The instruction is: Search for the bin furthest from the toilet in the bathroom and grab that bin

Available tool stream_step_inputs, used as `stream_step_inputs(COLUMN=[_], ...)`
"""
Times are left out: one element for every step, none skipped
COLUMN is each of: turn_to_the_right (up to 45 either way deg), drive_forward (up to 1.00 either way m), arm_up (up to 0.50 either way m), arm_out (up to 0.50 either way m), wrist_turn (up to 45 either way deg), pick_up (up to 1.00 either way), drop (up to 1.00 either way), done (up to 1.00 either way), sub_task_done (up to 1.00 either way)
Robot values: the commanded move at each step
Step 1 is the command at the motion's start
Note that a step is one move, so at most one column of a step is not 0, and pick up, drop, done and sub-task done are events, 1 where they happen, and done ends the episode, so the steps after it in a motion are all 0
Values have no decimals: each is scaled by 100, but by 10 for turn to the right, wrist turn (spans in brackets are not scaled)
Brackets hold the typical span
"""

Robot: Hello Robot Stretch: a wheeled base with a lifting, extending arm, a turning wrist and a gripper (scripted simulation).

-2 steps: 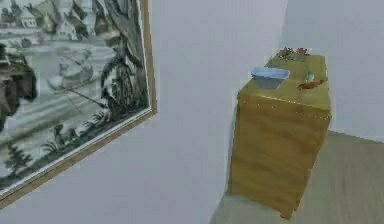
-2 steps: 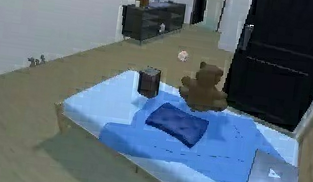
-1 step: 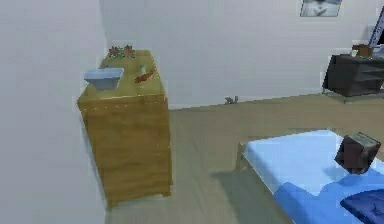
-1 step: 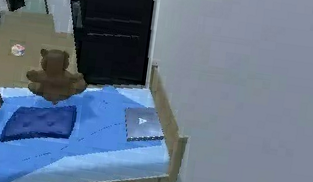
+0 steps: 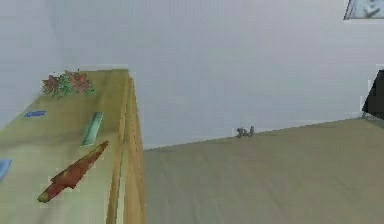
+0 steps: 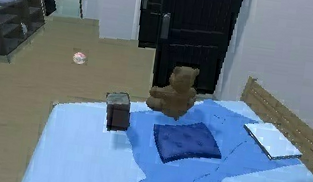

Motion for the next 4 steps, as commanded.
stream_step_inputs(turn_to_the_right=[60, 0, 60, 0], drive_forward=[0, 55, 0, 35], arm_up=[0, 0, 0, 0], arm_out=[0, 0, 0, 0], wrist_turn=[0, 0, 0, 0], pick_up=[0, 0, 0, 0], drop=[0, 0, 0, 0], done=[0, 0, 0, 0], sub_task_done=[0, 0, 0, 0])
